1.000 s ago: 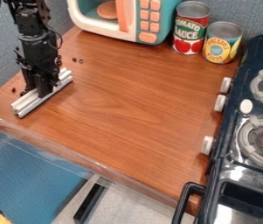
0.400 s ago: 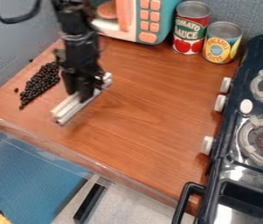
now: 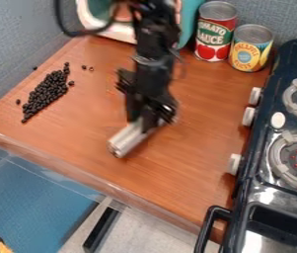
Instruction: Sweep into pile
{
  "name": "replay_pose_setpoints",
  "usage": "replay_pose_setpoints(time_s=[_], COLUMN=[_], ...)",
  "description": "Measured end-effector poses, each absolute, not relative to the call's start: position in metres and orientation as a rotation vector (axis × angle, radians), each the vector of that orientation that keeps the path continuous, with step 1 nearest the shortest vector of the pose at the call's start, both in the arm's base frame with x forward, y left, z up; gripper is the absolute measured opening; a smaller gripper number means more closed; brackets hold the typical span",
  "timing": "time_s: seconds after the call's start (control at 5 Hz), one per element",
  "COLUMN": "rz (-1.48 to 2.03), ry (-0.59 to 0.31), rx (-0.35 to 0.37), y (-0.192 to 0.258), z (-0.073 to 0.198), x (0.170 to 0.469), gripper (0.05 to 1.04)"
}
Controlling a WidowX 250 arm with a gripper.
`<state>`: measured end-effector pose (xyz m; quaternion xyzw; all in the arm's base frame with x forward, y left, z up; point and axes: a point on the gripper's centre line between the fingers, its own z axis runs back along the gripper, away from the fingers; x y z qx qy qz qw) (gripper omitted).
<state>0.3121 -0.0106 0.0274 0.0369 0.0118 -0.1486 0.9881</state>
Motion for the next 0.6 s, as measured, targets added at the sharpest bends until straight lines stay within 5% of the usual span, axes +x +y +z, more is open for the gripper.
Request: replay_pose_setpoints(time_s=[0.2, 0.4, 0.6], rz=[-0.310, -0.319, -0.333], ry=[0.041, 0.073, 0.002], rx=[0.016, -0.085, -0.098], y=[-0.035, -0.050, -0.055], z=[0.024, 0.033, 0.077], x=[0.324, 0.328, 0.324], gripper=[0.399, 0.697, 0.967])
